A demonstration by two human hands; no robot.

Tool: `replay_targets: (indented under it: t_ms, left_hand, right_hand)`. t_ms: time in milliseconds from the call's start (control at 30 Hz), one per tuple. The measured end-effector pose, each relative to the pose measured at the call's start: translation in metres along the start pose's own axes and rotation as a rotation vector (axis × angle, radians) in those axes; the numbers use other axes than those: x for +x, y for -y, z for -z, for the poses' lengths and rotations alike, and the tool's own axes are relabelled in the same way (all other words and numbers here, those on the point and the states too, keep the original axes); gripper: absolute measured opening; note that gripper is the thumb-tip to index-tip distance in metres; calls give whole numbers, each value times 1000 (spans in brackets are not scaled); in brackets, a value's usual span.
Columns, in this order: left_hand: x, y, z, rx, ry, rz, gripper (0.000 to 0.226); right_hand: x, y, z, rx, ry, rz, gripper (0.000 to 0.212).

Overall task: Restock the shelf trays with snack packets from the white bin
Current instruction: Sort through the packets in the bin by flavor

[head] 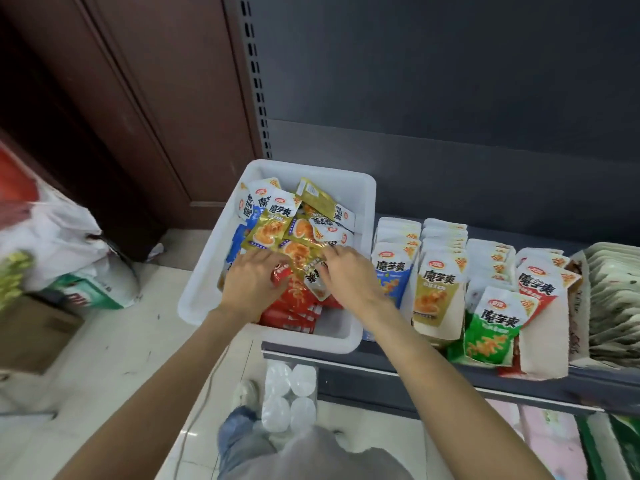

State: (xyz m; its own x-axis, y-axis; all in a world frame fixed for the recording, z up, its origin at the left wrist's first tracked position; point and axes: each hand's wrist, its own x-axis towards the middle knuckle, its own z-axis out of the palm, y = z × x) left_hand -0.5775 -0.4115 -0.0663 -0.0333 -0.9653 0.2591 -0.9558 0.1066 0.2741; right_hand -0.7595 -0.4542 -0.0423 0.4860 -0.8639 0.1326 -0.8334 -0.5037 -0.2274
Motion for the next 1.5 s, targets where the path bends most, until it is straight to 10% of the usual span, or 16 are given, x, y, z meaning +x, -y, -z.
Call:
replay_targets:
  t_ms: [200,433,667,933,1133,1500]
  left_hand:
    - [36,10,-7,35,207,-91,52]
    - [62,24,-10,-102,411,-411,60]
    - [72,18,26,-461,427,-252,13]
    - [58,-70,57,-855,445,-168,9]
    - [51,-155,31,-692,224,-330,19]
    - [44,-193,-35,-445,177,-230,14]
  right_hand:
    - [41,26,-35,-288,224,-258,32]
    - [43,18,-6,225,435,-291,42]
    - [-7,-6,62,796,-11,-415,12]
    - [-75,-38,96,1224,-316,-526,16]
    - [-114,-76,129,961,-591,-396,21]
    - [-118,-131,104,243,-411,-328,12]
